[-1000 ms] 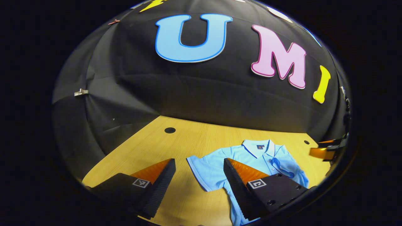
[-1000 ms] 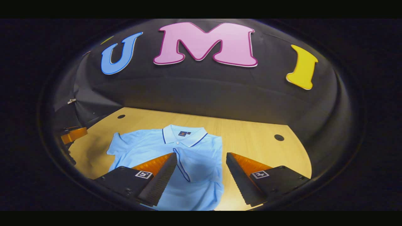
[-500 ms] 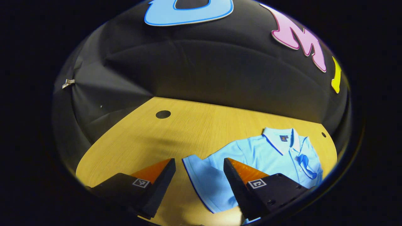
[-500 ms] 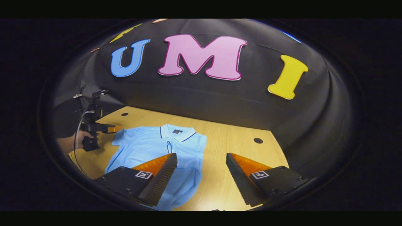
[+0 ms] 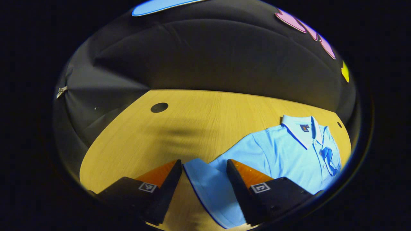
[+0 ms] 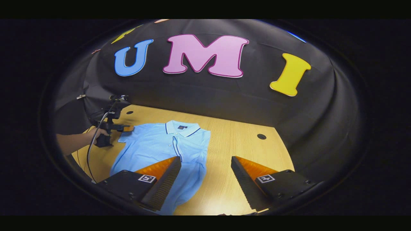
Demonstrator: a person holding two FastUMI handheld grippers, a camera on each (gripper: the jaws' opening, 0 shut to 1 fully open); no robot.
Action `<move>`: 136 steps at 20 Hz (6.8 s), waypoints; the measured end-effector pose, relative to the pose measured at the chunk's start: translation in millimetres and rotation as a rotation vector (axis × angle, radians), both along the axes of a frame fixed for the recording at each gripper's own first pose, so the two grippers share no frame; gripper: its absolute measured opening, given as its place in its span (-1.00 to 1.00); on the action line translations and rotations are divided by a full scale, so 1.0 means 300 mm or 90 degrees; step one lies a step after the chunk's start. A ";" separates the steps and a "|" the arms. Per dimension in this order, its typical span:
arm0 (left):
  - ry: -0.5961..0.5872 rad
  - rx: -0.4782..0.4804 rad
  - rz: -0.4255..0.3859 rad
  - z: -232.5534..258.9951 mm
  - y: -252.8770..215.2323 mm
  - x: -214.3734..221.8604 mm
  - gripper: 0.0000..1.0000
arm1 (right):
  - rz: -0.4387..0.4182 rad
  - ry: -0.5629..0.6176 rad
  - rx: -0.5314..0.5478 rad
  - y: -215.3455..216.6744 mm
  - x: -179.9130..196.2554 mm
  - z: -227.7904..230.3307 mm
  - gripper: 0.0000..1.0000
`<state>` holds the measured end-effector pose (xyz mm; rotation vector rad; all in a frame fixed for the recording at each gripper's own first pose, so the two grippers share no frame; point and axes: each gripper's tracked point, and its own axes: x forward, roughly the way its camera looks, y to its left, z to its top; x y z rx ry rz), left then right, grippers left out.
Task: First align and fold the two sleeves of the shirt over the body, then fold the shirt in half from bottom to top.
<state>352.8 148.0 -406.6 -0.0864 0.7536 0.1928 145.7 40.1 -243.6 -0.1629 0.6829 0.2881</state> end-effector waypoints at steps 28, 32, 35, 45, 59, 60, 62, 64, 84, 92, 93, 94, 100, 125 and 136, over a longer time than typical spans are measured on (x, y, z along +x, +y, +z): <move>-0.063 -0.075 -0.154 0.366 -0.757 0.076 -0.88 | -0.066 0.026 0.078 -0.157 -0.021 -0.072 0.96; -0.045 -0.108 -0.155 0.334 -0.852 0.051 -0.80 | -0.066 0.034 0.080 -0.198 -0.049 -0.093 0.90; -0.061 -0.139 -0.177 0.367 -0.900 0.018 -0.16 | -0.078 0.035 0.085 -0.218 -0.083 -0.097 0.90; -0.121 -0.096 -0.211 0.512 -0.798 -0.440 0.94 | -0.103 0.087 0.105 -0.117 -0.372 -0.145 0.98; 0.066 -0.074 -0.210 0.201 -0.689 -1.312 0.94 | -0.115 0.225 0.105 0.028 -0.860 -0.395 0.97; 0.074 -0.075 -0.213 0.181 -0.699 -1.338 0.94 | -0.115 0.227 0.105 0.035 -0.871 -0.408 0.97; 0.088 -0.078 -0.213 0.150 -0.724 -1.377 0.95 | -0.115 0.229 0.093 0.040 -0.894 -0.437 0.98; 0.104 -0.065 -0.210 0.118 -0.731 -1.396 0.84 | -0.118 0.238 0.087 0.049 -0.914 -0.470 0.98; 0.167 -0.108 -0.215 0.117 -0.840 -1.391 -0.87 | -0.038 0.267 0.091 0.090 -0.892 -0.458 -0.87; 0.096 -0.106 -0.199 0.359 -0.844 -1.211 -0.87 | 0.002 0.199 0.115 0.110 -0.656 -0.250 -0.98; 0.085 -0.111 -0.191 0.394 -0.843 -1.173 -0.87 | 0.001 0.188 0.124 0.115 -0.608 -0.220 -0.98; 0.074 -0.113 -0.185 0.430 -0.840 -1.128 -0.87 | 0.001 0.176 0.133 0.116 -0.559 -0.191 -0.87; -0.006 -0.087 -0.174 0.581 -0.810 -0.832 -0.88 | 0.000 0.124 0.173 0.148 -0.260 -0.081 -0.87; -0.041 -0.087 -0.161 0.402 -0.703 0.217 -0.87 | -0.025 0.081 0.209 0.356 0.747 -0.329 -0.75; -0.033 -0.080 -0.159 0.101 -0.648 0.367 -0.50 | -0.047 0.079 0.121 0.334 0.822 -0.612 -0.70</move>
